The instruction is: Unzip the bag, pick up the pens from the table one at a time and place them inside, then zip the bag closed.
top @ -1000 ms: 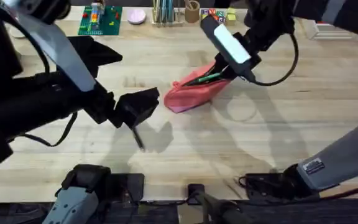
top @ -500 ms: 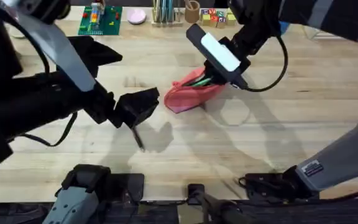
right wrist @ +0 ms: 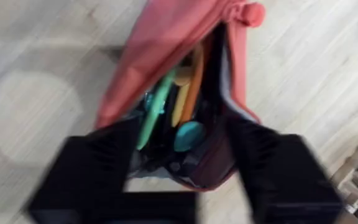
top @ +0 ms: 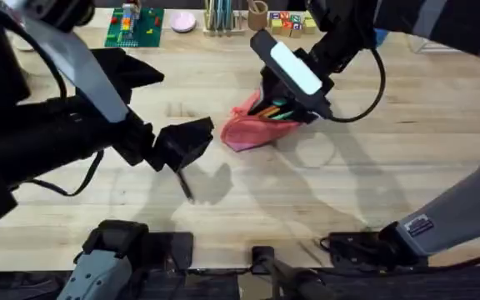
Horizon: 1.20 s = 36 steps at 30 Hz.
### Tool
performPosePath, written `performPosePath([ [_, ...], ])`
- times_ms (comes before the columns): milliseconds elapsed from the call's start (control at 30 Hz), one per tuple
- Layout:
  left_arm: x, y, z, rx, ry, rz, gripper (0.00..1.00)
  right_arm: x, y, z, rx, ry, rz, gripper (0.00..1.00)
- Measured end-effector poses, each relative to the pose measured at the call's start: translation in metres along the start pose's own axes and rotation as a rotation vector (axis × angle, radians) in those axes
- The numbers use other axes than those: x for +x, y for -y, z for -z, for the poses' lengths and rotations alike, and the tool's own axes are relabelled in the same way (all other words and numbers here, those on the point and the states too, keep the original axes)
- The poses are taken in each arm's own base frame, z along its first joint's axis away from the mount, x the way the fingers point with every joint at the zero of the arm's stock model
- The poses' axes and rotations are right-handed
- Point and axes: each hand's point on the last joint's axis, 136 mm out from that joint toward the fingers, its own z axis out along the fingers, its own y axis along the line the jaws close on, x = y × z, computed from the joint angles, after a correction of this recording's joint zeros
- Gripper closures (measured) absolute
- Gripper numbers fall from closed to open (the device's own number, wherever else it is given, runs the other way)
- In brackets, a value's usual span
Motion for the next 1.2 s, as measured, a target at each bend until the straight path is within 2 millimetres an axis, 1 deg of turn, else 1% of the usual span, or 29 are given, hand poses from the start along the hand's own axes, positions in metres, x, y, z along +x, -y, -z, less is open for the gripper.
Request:
performPosePath([
  [33,0.0,0.0,0.0,0.0,0.0,0.0,0.008,0.001,0.002,0.0,0.009,-0.002,0.005,0.061],
  [67,0.0,0.0,0.0,0.0,0.0,0.0,0.007,0.001,0.004,0.0,0.018,-0.004,0.01,0.023],
  [100,0.0,0.0,0.0,0.0,0.0,0.0,0.008,0.001,0.006,0.0,0.023,-0.004,0.013,0.012],
  [233,0.0,0.0,0.0,0.0,0.0,0.0,0.007,0.001,0.009,0.0,0.037,0.0,0.019,0.007],
  [600,0.0,0.0,0.0,0.0,0.0,0.0,0.008,0.0,0.01,0.001,0.046,0.012,0.015,0.006],
  [800,0.0,0.0,0.0,0.0,0.0,0.0,0.008,0.003,0.008,0.004,0.052,0.028,-0.045,0.005],
  [833,0.0,0.0,0.0,0.0,0.0,0.0,0.008,-0.003,0.009,0.029,0.1,0.015,-0.091,0.005],
  [1033,0.0,0.0,0.0,0.0,0.0,0.0,0.009,-0.02,0.013,0.072,0.2,-0.02,-0.14,0.005],
  [1100,0.0,0.0,0.0,0.0,0.0,0.0,0.008,-0.024,0.011,0.082,0.219,-0.022,-0.195,0.005],
  [1200,0.0,0.0,0.0,0.0,0.0,0.0,0.008,-0.025,0.008,0.095,0.248,-0.024,-0.299,0.005],
])
